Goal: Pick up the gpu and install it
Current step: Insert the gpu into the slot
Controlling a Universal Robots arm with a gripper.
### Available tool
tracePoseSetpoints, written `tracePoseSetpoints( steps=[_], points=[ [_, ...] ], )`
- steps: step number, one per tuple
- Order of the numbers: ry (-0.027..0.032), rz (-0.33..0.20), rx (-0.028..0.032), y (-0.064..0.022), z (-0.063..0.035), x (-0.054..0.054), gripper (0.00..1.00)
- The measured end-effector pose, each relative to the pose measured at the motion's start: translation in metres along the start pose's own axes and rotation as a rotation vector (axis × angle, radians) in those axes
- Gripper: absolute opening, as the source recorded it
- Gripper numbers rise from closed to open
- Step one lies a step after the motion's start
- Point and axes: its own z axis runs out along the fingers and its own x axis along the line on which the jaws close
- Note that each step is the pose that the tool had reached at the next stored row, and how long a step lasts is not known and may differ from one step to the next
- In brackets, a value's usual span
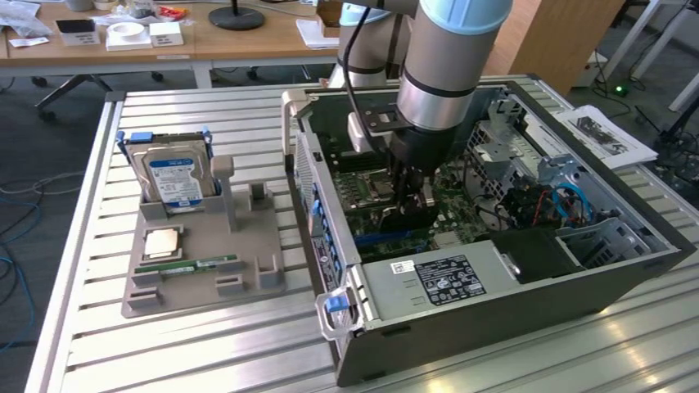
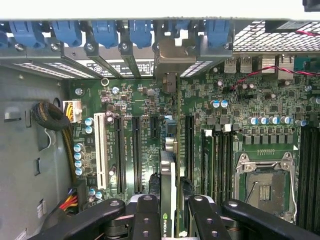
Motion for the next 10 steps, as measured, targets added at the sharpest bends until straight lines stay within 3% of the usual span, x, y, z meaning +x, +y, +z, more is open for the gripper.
tracePoseSetpoints(
  steps=[10],
  points=[
    [-0.0017, 0.001, -0.0001, 0.0025, -0.0002, -0.0001, 0.27]
  ],
)
